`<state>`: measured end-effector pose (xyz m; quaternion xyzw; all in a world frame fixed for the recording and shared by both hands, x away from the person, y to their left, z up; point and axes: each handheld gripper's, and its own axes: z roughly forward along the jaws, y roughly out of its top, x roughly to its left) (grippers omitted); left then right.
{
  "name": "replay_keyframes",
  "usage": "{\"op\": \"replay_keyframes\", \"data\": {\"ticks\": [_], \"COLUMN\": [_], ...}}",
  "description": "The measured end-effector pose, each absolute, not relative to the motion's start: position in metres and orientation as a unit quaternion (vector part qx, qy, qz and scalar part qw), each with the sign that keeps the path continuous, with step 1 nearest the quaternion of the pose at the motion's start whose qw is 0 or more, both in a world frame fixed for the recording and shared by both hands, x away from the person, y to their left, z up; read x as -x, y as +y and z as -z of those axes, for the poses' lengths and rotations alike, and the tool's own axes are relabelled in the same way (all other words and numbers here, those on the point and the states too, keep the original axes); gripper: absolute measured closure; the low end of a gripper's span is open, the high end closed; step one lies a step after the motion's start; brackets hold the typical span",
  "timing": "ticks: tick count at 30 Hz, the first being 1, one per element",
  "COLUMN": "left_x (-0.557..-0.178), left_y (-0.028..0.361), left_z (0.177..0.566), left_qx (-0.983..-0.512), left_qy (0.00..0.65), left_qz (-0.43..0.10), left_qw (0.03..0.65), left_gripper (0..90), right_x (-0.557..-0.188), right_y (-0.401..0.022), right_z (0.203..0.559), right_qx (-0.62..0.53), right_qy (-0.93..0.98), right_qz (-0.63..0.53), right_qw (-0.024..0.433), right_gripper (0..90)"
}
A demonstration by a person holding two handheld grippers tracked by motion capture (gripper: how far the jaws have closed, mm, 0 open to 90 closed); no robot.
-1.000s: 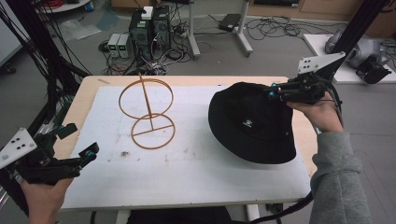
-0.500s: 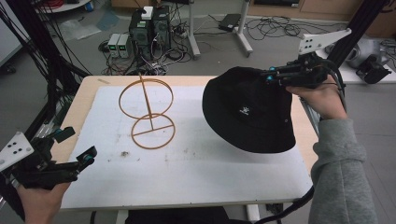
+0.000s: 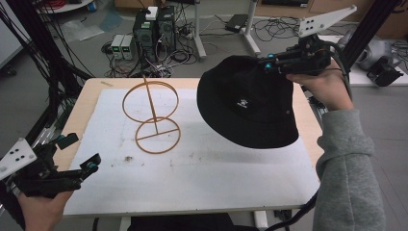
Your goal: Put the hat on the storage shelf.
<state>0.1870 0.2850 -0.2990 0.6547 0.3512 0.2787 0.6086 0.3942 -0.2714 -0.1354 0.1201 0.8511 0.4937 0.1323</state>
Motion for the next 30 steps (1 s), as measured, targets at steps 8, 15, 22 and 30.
{"op": "replay_keyframes", "data": {"ticks": [8, 15, 22, 30], "left_x": [-0.184, -0.180, -0.176, -0.168], "left_y": [0.286, 0.289, 0.293, 0.300], "left_z": [0.301, 0.301, 0.301, 0.300], "left_qx": [-0.655, -0.656, -0.657, -0.651], "left_qy": [0.353, 0.357, 0.360, 0.369], "left_qz": [-0.279, -0.282, -0.288, -0.295], "left_qw": [0.607, 0.602, 0.596, 0.594], "left_gripper": [6.3, 6.3, 6.3, 6.3], "right_x": [-0.399, -0.403, -0.409, -0.415], "right_y": [-0.254, -0.241, -0.213, -0.181], "right_z": [0.122, 0.112, 0.105, 0.098], "right_qx": [-0.100, -0.087, -0.064, -0.036], "right_qy": [0.849, 0.849, 0.851, 0.849], "right_qz": [-0.503, -0.506, -0.507, -0.517], "right_qw": [0.126, 0.126, 0.121, 0.106], "right_gripper": [86.0, 86.0, 86.0, 86.0]}}
